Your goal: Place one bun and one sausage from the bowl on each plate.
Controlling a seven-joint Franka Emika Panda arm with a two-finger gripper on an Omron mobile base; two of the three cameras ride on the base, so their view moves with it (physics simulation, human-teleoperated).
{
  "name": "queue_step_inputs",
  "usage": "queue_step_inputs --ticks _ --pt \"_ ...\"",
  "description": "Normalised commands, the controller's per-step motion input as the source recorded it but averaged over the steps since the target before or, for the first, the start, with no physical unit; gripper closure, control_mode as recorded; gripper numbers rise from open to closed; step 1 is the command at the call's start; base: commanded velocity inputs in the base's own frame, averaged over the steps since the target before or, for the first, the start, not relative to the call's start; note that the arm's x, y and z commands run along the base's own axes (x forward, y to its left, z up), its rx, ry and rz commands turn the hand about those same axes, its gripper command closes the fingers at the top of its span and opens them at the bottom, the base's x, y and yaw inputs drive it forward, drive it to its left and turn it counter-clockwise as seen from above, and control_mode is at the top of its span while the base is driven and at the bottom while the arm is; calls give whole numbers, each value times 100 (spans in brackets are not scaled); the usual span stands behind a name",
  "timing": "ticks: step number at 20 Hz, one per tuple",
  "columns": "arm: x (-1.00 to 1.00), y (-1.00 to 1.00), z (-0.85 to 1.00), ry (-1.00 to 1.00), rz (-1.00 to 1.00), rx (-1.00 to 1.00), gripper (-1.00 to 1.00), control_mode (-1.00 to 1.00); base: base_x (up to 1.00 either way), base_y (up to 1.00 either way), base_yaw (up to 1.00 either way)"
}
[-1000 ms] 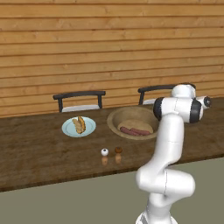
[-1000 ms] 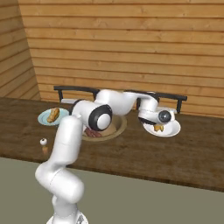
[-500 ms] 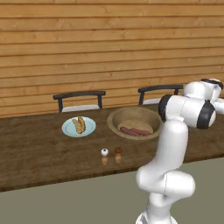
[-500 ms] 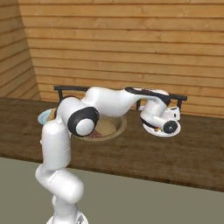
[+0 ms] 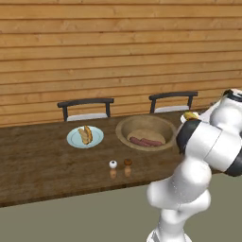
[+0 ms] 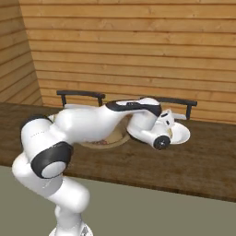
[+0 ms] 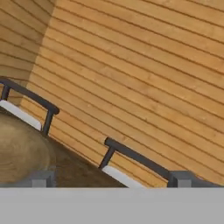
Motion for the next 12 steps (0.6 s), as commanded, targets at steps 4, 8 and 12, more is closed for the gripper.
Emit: queue_step_inputs --ticks 4,8,12 --pt "-39 100 74 40 16 -58 -100 -100 0 0 0" --pt "-44 100 66 57 14 -73 -100 -100 0 0 0" --pt "-9 100 26 62 1 -61 -100 -100 0 0 0"
